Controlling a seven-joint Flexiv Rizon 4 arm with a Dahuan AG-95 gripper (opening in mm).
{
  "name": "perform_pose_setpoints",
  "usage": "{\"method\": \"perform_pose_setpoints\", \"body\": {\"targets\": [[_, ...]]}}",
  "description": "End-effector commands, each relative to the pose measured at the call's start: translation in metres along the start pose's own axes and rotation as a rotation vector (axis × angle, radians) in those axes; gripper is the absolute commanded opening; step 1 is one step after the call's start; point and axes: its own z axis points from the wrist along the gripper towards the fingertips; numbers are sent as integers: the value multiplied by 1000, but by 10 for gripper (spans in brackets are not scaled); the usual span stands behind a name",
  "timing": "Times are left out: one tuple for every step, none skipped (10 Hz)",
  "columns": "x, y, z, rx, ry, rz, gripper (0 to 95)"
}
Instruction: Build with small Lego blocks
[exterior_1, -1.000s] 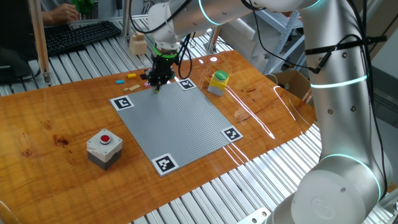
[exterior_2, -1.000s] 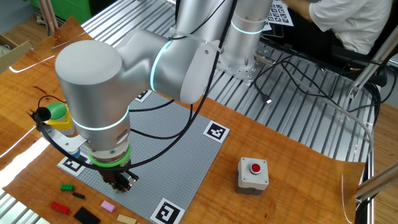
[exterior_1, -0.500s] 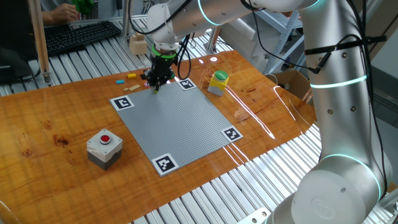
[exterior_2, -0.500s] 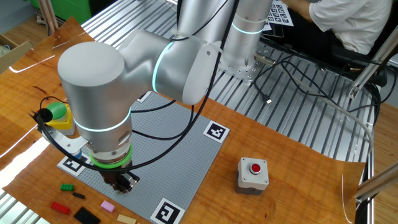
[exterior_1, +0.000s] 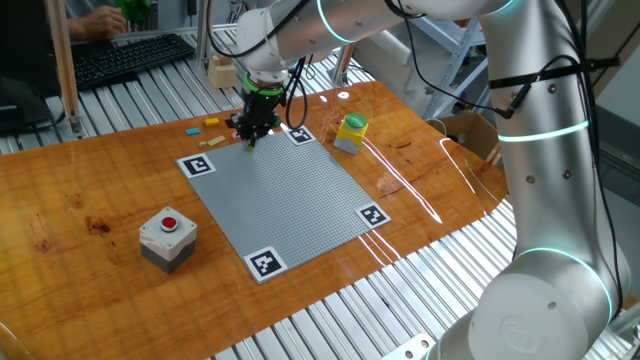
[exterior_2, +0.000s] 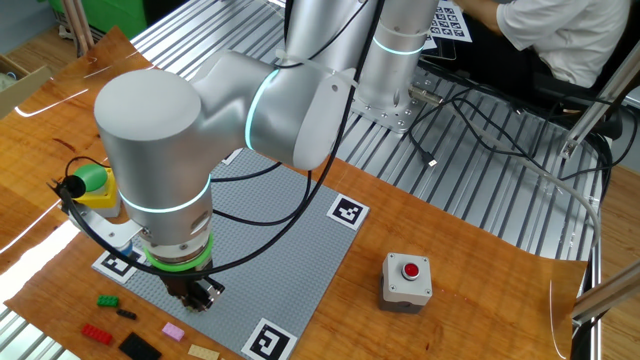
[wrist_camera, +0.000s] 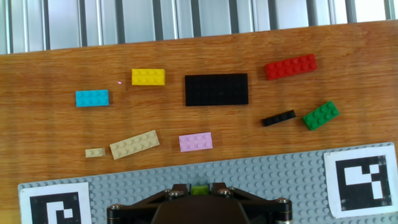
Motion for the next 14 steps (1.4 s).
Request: {"method": "perform_pose_setpoints", "body": {"targets": [[0,0,0,-1,0,-1,0],[0,0,0,0,1,-1,0],[0,-1,0,-1,1,-1,0],[0,-1,0,0,1,-3,0],[0,-2,0,-1,2,-4,0],[0,-2,0,-3,2,-3,0],[0,-2,1,-2,2,-4,0],[0,-2,1,-3,2,-4,0],[1,-2,1,-4,0,-1,0],[2,-2,1,-4,-2,1,0],[2,-2,2,-2,-2,1,0],[2,-2,2,-3,-3,0,0],[3,-2,2,-4,-3,-2,0],[3,-1,2,-5,-7,-4,0]]}}
